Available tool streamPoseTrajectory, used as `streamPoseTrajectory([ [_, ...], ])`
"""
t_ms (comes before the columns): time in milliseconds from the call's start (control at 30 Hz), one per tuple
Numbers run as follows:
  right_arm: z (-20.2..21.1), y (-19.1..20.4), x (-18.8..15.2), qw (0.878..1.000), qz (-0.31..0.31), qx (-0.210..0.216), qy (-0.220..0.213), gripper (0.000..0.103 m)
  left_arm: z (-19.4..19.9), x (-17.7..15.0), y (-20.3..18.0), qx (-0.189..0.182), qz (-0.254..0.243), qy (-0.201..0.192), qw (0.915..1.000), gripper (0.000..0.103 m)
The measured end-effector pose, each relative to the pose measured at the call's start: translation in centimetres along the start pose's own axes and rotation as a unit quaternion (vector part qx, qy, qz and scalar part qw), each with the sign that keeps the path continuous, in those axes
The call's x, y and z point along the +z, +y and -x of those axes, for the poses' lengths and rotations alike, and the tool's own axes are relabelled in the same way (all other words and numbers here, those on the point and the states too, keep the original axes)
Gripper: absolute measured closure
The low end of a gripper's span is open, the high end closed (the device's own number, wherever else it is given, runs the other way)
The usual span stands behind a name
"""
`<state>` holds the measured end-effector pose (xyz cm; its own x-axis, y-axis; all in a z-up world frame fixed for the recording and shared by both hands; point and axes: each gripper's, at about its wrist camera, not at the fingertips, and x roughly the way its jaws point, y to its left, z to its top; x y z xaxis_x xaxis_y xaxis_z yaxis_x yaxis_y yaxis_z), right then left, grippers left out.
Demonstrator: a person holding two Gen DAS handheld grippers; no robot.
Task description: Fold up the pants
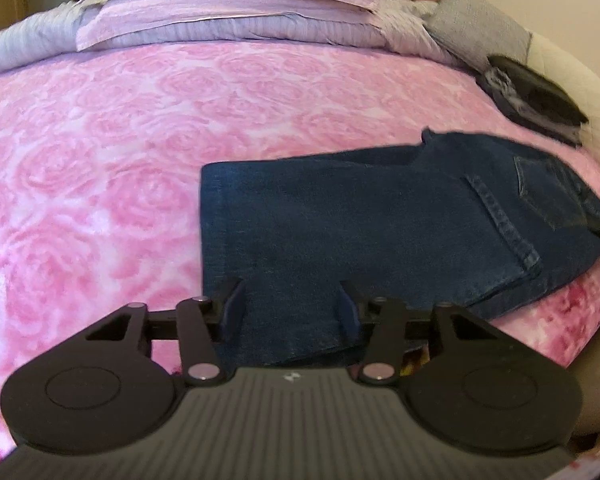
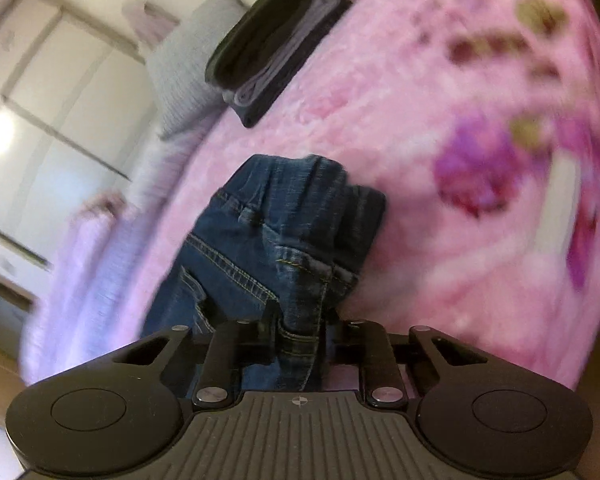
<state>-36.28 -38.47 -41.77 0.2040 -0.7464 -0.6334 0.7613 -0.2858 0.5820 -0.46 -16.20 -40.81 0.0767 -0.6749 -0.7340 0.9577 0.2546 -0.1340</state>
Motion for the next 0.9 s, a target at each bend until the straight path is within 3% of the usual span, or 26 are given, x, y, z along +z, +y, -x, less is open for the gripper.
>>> streamPoseTrajectory([
  [67, 1.3, 4.7, -0.1, 0.994, 0.091, -0.044, -0.028, 0.089, 0.9, 0.1, 1.1, -0.002, 0.019, -0.008, 0.9998, 0.06],
  [167, 4.8, 12.3, -2.0, 0.967, 0.233, -0.035, -0.096, 0.089, 2.6, 0.0, 3.2, 0.007, 0.042, -0.022, 0.9989, 0.06],
  [200, 6.0, 14.7, -3.0, 0.954, 0.277, -0.022, -0.114, 0.089, 3.2, -0.1, 4.0, 0.009, 0.05, -0.026, 0.9984, 0.06],
  [267, 8.2, 19.8, -6.6, 0.913, 0.38, 0.002, -0.151, 0.089, 4.4, -0.4, 5.5, 0.013, 0.067, -0.032, 0.9972, 0.06],
  [300, 9.1, 21.8, -8.7, 0.888, 0.429, 0.013, -0.168, 0.089, 4.9, -0.7, 6.4, 0.016, 0.076, -0.034, 0.9964, 0.06],
  [400, 11.1, 26.4, -17.4, 0.784, 0.581, 0.065, -0.208, 0.087, 6.3, -1.9, 8.6, 0.022, 0.098, -0.033, 0.9944, 0.061],
  [467, 11.5, 27.2, -23.7, 0.712, 0.661, 0.11, -0.209, 0.085, 6.7, -2.8, 9.8, 0.025, 0.11, -0.028, 0.9932, 0.062],
  [533, 10.1, 26.7, -30.2, 0.635, 0.738, 0.142, -0.179, 0.082, 7.0, -3.9, 10.9, 0.026, 0.127, -0.02, 0.9914, 0.062],
  [633, 5.9, 24.5, -38.3, 0.548, 0.82, 0.141, -0.085, 0.081, 7.2, -5.3, 12.4, 0.021, 0.153, -0.006, 0.988, 0.062],
  [667, 4.6, 23.5, -40.4, 0.527, 0.837, 0.124, -0.077, 0.083, 7.3, -5.6, 12.7, 0.019, 0.16, -0.003, 0.9869, 0.062],
  [700, 4.2, 22.7, -41.7, 0.508, 0.847, 0.112, -0.112, 0.084, 7.4, -6.0, 13.0, 0.017, 0.166, -0.002, 0.9859, 0.062],
  [733, 4.2, 22.5, -42.1, 0.499, 0.851, 0.107, -0.123, 0.084, 7.5, -6.3, 13.3, 0.016, 0.171, -0.001, 0.9852, 0.062],
  [800, 4.4, 23.6, -40.8, 0.528, 0.835, 0.121, -0.1, 0.085, 7.7, -6.8, 13.7, 0.012, 0.175, 0.0, 0.9846, 0.062],
  [833, 4.6, 24.0, -40.1, 0.532, 0.832, 0.127, -0.097, 0.085, 7.7, -7.0, 13.8, 0.01, 0.177, 0.002, 0.9841, 0.062],
  [900, 6.0, 24.3, -40.5, 0.517, 0.836, 0.129, -0.13, 0.086, 7.6, -7.2, 13.9, 0.007, 0.178, 0.002, 0.9839, 0.062],
])
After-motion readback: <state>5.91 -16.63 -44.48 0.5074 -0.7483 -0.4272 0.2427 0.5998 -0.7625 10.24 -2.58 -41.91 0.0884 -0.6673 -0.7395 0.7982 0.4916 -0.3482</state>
